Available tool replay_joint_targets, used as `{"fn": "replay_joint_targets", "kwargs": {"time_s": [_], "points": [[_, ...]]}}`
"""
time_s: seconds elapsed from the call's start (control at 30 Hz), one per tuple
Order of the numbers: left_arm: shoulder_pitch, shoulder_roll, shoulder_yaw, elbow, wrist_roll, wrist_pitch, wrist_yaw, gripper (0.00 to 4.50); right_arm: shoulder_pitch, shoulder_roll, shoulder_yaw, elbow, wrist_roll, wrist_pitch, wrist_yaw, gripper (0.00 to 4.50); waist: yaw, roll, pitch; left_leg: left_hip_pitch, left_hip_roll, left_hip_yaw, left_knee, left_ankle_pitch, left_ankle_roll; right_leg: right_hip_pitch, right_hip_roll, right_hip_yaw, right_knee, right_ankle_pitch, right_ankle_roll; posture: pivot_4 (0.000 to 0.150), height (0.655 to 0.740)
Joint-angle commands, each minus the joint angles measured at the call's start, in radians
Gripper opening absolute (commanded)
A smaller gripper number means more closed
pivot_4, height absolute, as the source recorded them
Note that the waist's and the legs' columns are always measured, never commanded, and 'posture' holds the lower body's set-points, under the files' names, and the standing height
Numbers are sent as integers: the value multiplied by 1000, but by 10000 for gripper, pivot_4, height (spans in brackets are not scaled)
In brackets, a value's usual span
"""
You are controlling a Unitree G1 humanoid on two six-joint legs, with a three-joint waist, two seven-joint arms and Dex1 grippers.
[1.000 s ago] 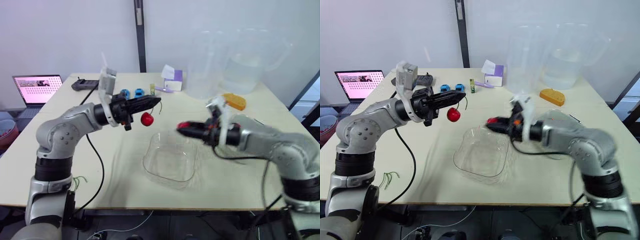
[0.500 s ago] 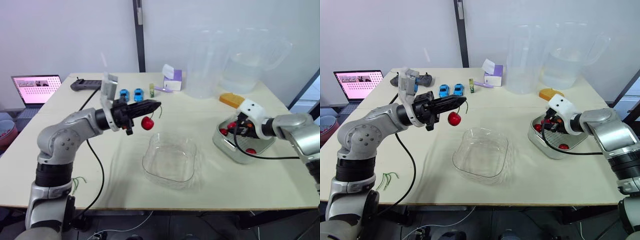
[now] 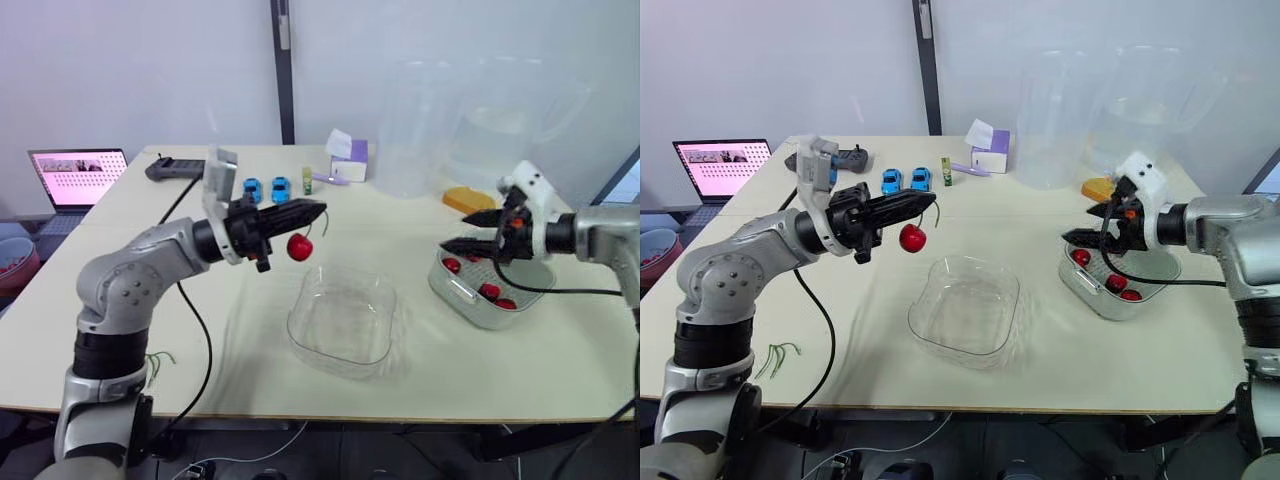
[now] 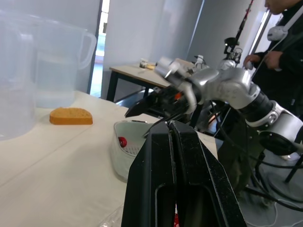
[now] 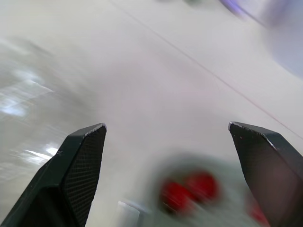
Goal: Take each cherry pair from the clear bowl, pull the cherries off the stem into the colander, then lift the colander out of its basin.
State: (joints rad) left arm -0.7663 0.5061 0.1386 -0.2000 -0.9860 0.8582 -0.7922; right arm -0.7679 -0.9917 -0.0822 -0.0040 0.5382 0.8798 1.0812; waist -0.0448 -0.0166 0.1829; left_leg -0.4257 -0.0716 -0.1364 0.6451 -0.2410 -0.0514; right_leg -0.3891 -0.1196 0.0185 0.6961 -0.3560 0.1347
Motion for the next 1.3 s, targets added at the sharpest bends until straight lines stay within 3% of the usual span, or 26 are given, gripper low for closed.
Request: {"fn": "replay_joint_targets", "kwargs": {"time_s": [0.03,0.17,0.3,0.67,0.77,0.9,1.3], "points": [[-10,-8,21,-27,-19,-12,9,0,51,76,-47,-144,122,27,6,44102,1,0,0,0,0,0,0,0,0,0,0,0,0,0,0,1500,7400],[-20,-20,13,-28,-28,-8,13,0,63,250,-55,-261,254,73,-72,44102,0,0,0,0,0,-3,1,0,0,1,-1,0,0,0,0,1500,7400],[-23,-32,11,-28,-32,-3,16,0,50,386,-11,-301,291,93,-164,44102,0,0,0,0,0,-4,1,0,0,0,-1,-1,1,0,0,1500,7400],[-21,-36,-3,-46,-44,10,14,0,-10,609,65,-276,330,107,-292,44102,-2,0,0,0,0,-5,1,0,0,-1,-1,0,2,0,0,1500,7400],[-24,-36,-4,-44,-43,10,16,0,-21,632,49,-262,353,115,-313,35497,0,0,0,0,-1,-5,1,0,0,0,-1,0,2,0,0,1500,7400],[-27,-36,-5,-41,-40,8,15,0,-25,628,50,-260,365,122,-323,16643,-2,0,0,0,0,-5,1,0,0,-1,-1,0,2,0,0,1500,7400],[-31,-37,-8,-30,-32,3,6,0,-15,616,60,-254,356,121,-333,16643,-2,0,0,0,0,-5,1,0,0,-1,-1,0,2,0,0,1500,7400]]}}
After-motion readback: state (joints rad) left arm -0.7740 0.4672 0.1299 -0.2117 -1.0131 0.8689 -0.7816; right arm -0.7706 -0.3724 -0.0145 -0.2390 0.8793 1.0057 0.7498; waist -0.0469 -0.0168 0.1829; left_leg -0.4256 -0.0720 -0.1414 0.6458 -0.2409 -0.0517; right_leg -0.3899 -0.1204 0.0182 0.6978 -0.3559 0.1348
